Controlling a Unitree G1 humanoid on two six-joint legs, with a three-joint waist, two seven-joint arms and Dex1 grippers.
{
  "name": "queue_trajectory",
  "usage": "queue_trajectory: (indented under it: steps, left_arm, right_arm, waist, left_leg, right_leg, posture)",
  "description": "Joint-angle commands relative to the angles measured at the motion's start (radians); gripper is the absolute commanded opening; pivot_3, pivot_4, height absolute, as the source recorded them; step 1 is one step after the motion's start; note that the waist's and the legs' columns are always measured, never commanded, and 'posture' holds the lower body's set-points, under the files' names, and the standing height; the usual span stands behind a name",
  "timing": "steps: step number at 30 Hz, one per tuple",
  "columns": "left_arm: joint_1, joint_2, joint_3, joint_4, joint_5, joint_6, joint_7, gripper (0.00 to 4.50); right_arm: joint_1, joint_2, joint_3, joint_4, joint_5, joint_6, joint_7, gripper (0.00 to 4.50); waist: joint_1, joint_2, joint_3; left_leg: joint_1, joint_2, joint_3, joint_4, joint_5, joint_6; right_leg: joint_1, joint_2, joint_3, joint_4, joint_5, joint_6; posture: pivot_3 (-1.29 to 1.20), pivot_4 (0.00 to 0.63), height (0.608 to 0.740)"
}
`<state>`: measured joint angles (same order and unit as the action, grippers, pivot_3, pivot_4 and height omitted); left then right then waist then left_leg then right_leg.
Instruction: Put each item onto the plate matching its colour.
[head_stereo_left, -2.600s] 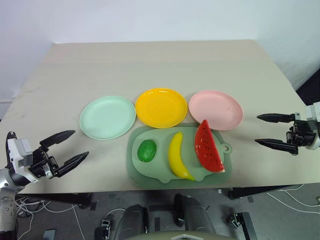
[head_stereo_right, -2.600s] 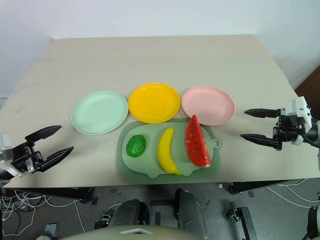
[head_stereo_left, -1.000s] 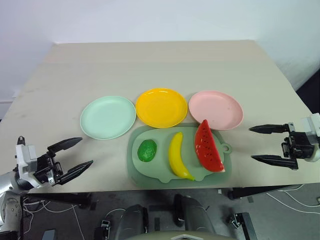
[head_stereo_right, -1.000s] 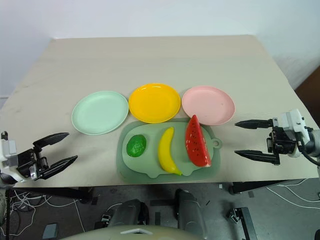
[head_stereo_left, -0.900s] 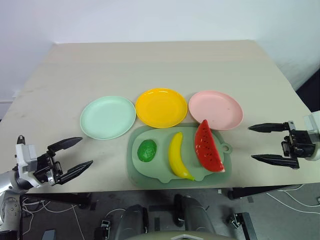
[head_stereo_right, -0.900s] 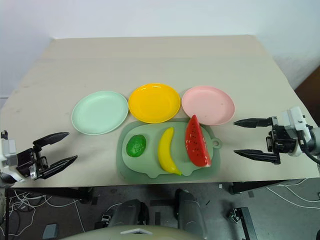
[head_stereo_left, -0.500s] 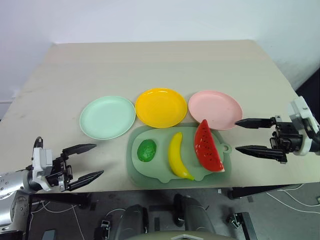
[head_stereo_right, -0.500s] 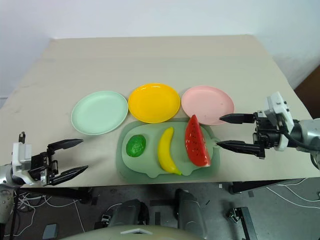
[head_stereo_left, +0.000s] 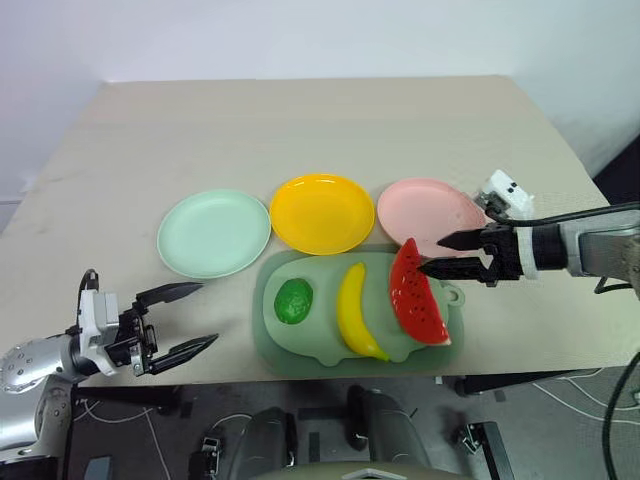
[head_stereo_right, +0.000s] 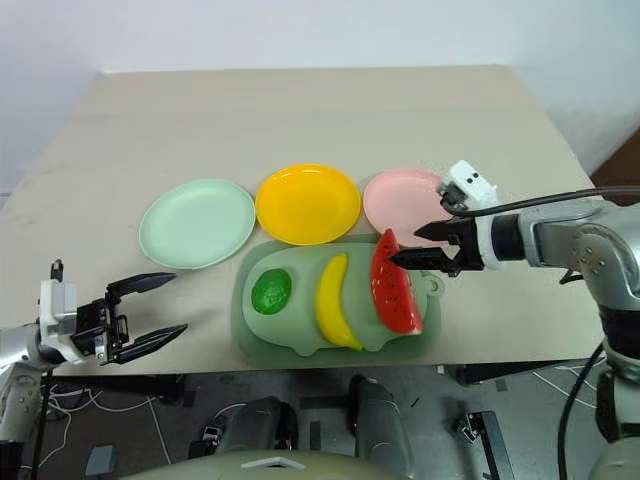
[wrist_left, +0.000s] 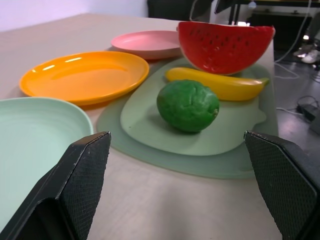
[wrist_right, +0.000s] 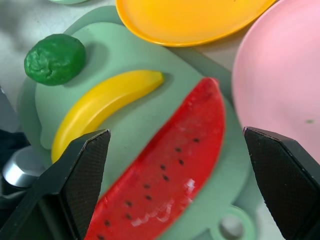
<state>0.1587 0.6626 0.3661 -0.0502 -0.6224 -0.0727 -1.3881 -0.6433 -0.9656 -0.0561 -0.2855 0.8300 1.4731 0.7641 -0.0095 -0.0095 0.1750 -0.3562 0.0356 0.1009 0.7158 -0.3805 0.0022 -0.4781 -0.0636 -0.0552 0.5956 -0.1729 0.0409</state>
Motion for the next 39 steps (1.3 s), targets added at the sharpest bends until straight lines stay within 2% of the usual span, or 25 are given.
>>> queue_trajectory:
  steps: [1,5,14,17,25,26,28,30,35,39]
  left_arm:
    - [-0.008,-0.004,0.001,-0.004,-0.008,-0.015,0.003,4.48]
    - [-0.007,-0.014,-0.001,-0.004,-0.004,-0.022,0.007,4.48]
    - [0.011,-0.037,-0.011,-0.046,0.002,-0.017,0.042,4.48]
    - [0.014,-0.041,-0.016,-0.059,0.000,-0.014,0.057,4.48]
    - [-0.007,-0.037,-0.032,-0.072,-0.003,-0.001,0.092,4.48]
    - [-0.011,-0.037,-0.035,-0.075,-0.003,0.002,0.097,4.50]
    - [-0.016,-0.038,-0.042,-0.078,-0.002,0.004,0.104,4.50]
    - [-0.019,-0.040,-0.048,-0.082,0.000,0.007,0.111,4.50]
    - [-0.023,-0.038,-0.055,-0.081,-0.002,0.011,0.119,4.50]
    - [-0.029,-0.033,-0.057,-0.076,-0.003,0.013,0.120,4.50]
  right_arm:
    - [-0.033,0.049,-0.037,-0.017,0.028,0.117,-0.059,4.50]
    - [-0.011,0.102,-0.034,-0.046,0.077,0.141,-0.143,4.50]
    - [0.097,0.195,0.057,-0.121,-0.003,0.141,-0.323,4.50]
    - [0.120,0.180,0.127,-0.142,-0.059,0.091,-0.337,4.50]
    - [0.138,0.120,0.265,-0.167,-0.154,-0.017,-0.305,4.50]
    - [0.139,0.115,0.269,-0.163,-0.160,-0.026,-0.299,4.11]
    - [0.138,0.105,0.277,-0.159,-0.170,-0.041,-0.284,3.67]
    - [0.133,0.100,0.274,-0.155,-0.169,-0.047,-0.269,3.36]
    - [0.058,0.122,0.179,-0.131,-0.091,-0.032,-0.175,3.30]
    - [-0.092,0.168,0.077,0.028,-0.087,-0.057,-0.152,3.29]
  waist:
    - [0.000,0.000,0.000]
    - [-0.002,-0.001,0.000]
    - [-0.003,-0.001,-0.001]
    - [-0.004,-0.002,-0.002]
    - [-0.004,-0.016,-0.011]
    - [-0.004,-0.018,-0.011]
    - [-0.004,-0.019,-0.012]
    - [-0.004,-0.019,-0.012]
    - [-0.003,-0.018,-0.012]
    - [-0.005,-0.015,-0.010]
  left_leg:
    - [0.000,0.000,0.000,0.000,0.000,0.000]
    - [0.000,-0.001,0.000,0.000,0.000,0.001]
    - [0.001,-0.001,-0.001,0.001,0.000,0.001]
    - [0.001,-0.001,-0.001,0.001,0.000,0.001]
    - [0.004,0.000,-0.003,0.001,0.000,0.001]
    - [0.005,0.000,-0.003,0.001,0.000,0.001]
    - [0.006,0.000,-0.003,0.001,0.000,0.001]
    - [0.007,0.001,-0.003,0.001,0.000,0.001]
    - [0.007,0.001,-0.003,0.001,0.000,0.001]
    - [0.002,0.000,-0.002,0.001,0.000,0.001]
  right_leg:
    - [0.000,0.000,0.000,0.000,0.000,0.000]
    - [0.001,-0.001,0.000,0.000,0.001,0.002]
    - [0.002,0.000,0.000,0.000,0.002,0.003]
    - [0.002,0.000,0.000,0.000,0.002,0.003]
    - [0.006,0.000,-0.001,0.000,0.000,0.000]
    - [0.006,0.000,-0.001,0.000,0.000,0.000]
    - [0.007,0.000,-0.001,-0.001,0.000,0.000]
    - [0.008,0.000,-0.001,-0.001,0.000,0.000]
    - [0.008,0.000,-0.001,-0.001,0.000,0.000]
    - [0.003,0.000,0.000,0.000,0.000,0.000]
  posture:
    - [0.00,0.150,0.736]
    - [0.00,0.150,0.736]
    - [0.00,0.150,0.736]
    - [0.00,0.150,0.736]
    - [0.00,0.150,0.736]
    - [0.00,0.150,0.736]
    - [0.00,0.150,0.736]
    - [0.00,0.150,0.736]
    - [0.00,0.150,0.736]
    - [0.00,0.150,0.736]
